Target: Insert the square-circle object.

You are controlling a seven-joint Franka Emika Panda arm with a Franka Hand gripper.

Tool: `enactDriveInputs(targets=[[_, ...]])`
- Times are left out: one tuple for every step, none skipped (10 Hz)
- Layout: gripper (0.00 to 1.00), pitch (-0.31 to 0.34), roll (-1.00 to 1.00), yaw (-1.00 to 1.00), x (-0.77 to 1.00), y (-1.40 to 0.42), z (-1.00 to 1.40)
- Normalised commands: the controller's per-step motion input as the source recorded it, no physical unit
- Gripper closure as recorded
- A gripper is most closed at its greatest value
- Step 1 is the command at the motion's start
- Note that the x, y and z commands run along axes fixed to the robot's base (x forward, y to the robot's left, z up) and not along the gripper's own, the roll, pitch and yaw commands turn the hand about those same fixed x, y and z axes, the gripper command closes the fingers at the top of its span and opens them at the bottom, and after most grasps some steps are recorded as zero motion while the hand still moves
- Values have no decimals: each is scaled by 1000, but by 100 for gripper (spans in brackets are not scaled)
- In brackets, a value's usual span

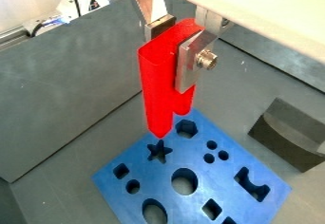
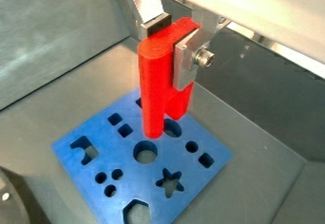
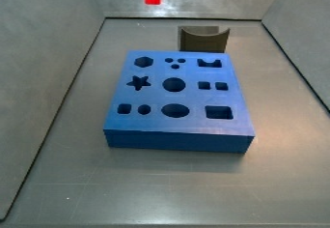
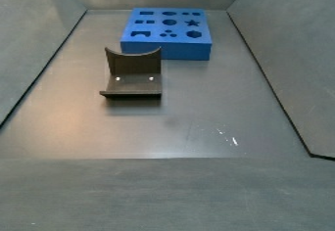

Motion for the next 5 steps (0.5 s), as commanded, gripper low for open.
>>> enactDriveInputs(targets=[[100, -141, -66, -1000, -69, -6, -574], [100, -136, -69, -1000, -69, -9, -566], [100, -134, -70, -1000, -66, -9, -566], [100, -131, -70, -1000, -69, -9, -560], [100, -116, -76, -1000, -57, -11, -543]])
